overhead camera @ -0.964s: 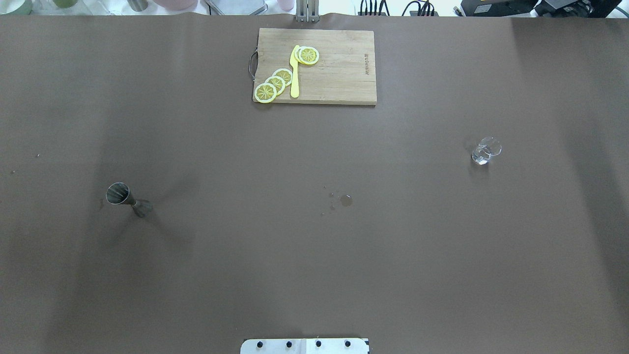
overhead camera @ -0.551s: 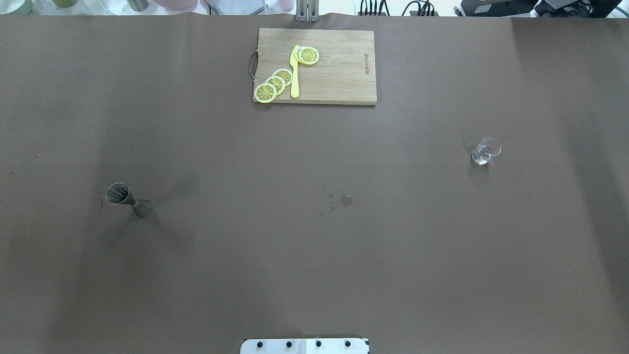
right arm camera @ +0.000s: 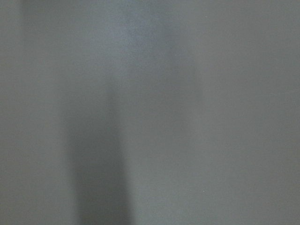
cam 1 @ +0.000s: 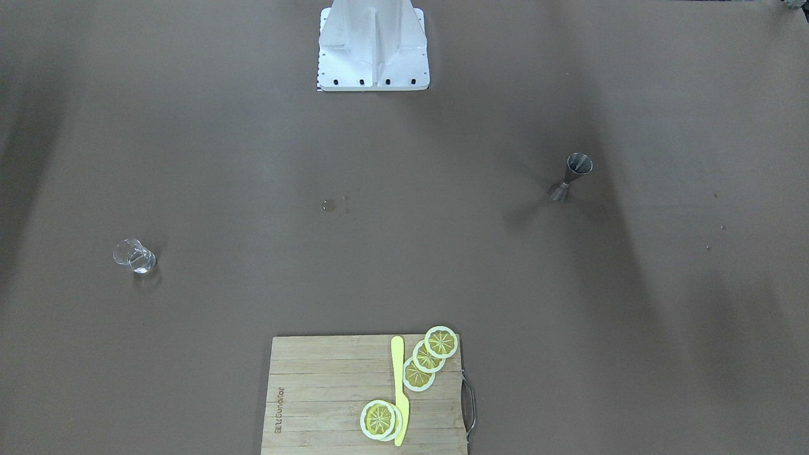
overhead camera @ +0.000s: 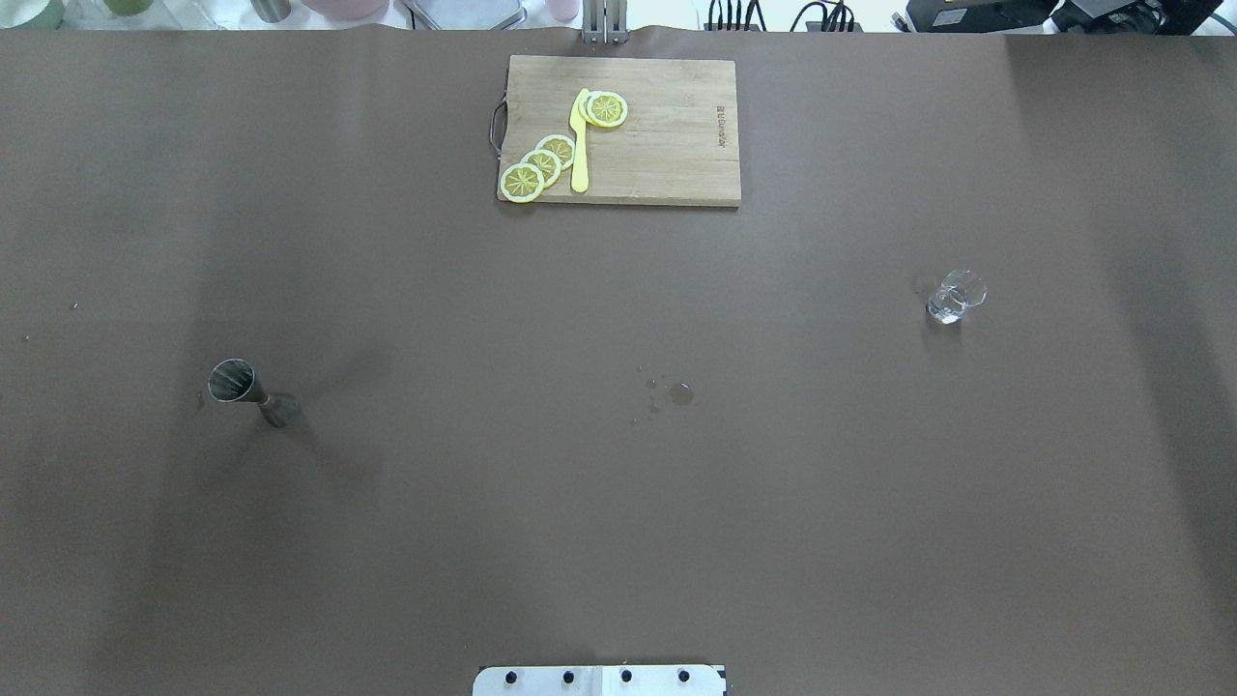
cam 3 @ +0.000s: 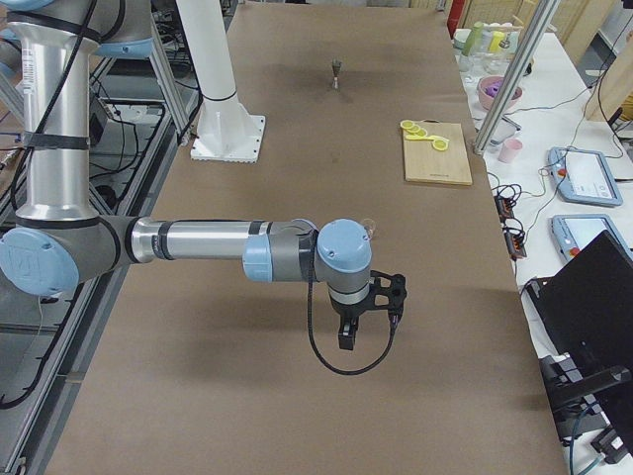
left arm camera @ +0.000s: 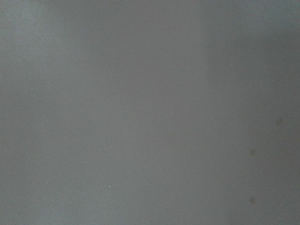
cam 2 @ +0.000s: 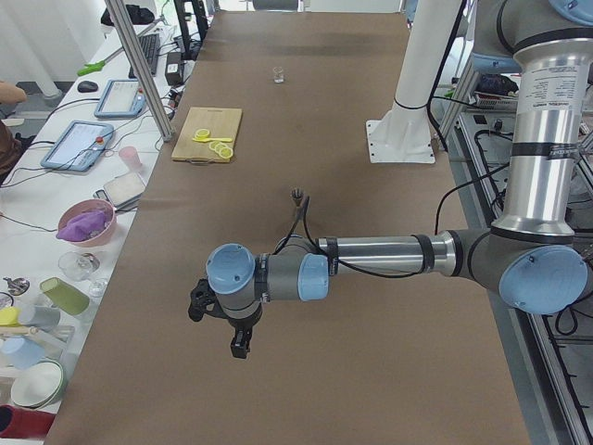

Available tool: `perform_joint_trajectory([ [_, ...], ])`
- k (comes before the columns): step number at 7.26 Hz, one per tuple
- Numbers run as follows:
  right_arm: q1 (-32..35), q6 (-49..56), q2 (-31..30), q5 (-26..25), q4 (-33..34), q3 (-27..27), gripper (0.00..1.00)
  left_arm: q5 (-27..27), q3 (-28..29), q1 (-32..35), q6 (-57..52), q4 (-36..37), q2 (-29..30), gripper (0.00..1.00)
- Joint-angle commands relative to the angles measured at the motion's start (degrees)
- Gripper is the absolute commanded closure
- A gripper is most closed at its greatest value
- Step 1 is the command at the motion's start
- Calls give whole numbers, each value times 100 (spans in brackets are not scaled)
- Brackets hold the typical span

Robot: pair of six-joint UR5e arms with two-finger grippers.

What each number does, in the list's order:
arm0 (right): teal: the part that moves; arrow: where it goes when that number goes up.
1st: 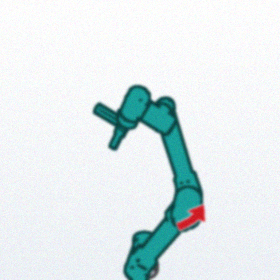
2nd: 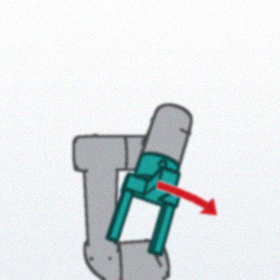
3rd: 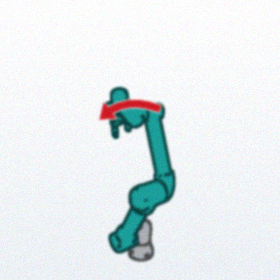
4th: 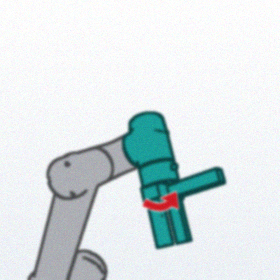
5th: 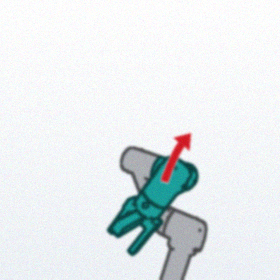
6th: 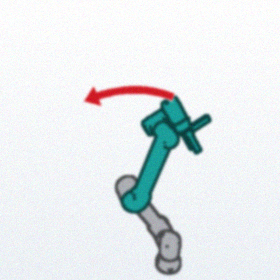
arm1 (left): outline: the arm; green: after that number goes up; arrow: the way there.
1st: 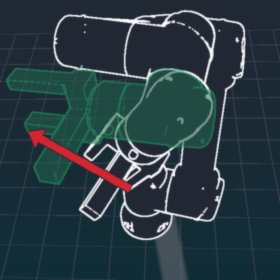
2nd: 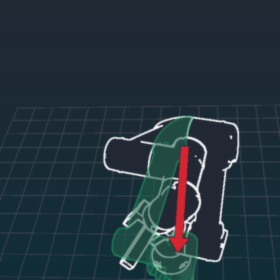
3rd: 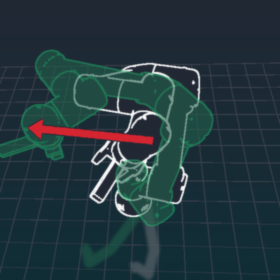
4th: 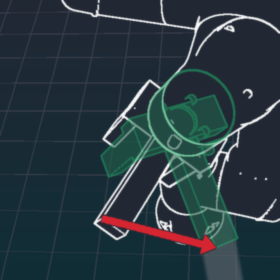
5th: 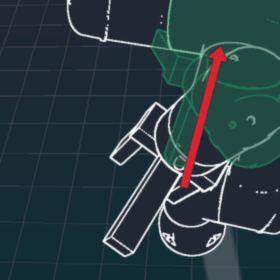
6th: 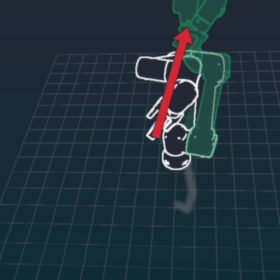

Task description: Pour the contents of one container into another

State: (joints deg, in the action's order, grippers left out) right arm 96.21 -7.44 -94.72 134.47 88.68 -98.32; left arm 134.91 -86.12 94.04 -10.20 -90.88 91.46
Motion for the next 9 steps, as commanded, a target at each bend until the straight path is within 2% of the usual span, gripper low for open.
perform_joint_trajectory([
  [1,3,-29,-29,9,0,32,0,9,-10,0,0,0,4,1],
  [7,3,357,-47,26,-35,-109,0,0,-10,0,0,0,-5,1],
  [9,3,1031,-117,140,-79,-74,0,0,-19,0,0,0,4,1],
])
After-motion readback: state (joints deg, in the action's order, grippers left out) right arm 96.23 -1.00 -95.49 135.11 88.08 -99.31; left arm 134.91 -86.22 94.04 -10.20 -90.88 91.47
